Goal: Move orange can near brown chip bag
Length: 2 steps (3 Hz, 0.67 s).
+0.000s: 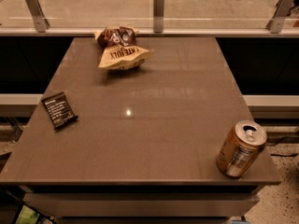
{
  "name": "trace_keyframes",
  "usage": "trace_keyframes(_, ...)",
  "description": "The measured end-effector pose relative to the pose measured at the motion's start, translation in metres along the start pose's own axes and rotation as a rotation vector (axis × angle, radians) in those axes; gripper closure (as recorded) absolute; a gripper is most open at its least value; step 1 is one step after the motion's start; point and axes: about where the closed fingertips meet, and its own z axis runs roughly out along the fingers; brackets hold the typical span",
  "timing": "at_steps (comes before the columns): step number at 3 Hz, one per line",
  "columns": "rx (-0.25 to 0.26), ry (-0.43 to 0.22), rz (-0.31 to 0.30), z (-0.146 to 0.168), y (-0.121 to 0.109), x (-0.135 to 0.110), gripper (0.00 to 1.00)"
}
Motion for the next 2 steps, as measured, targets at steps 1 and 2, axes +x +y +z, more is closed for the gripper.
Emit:
trace_keyframes(1, 0.017, -0.043, 0.054, -0.004, 0.013, 0.018, 0.0)
trace_keyframes(2, 0.036, -0.105, 0.098, -0.003, 0.025, 0.032, 0.0)
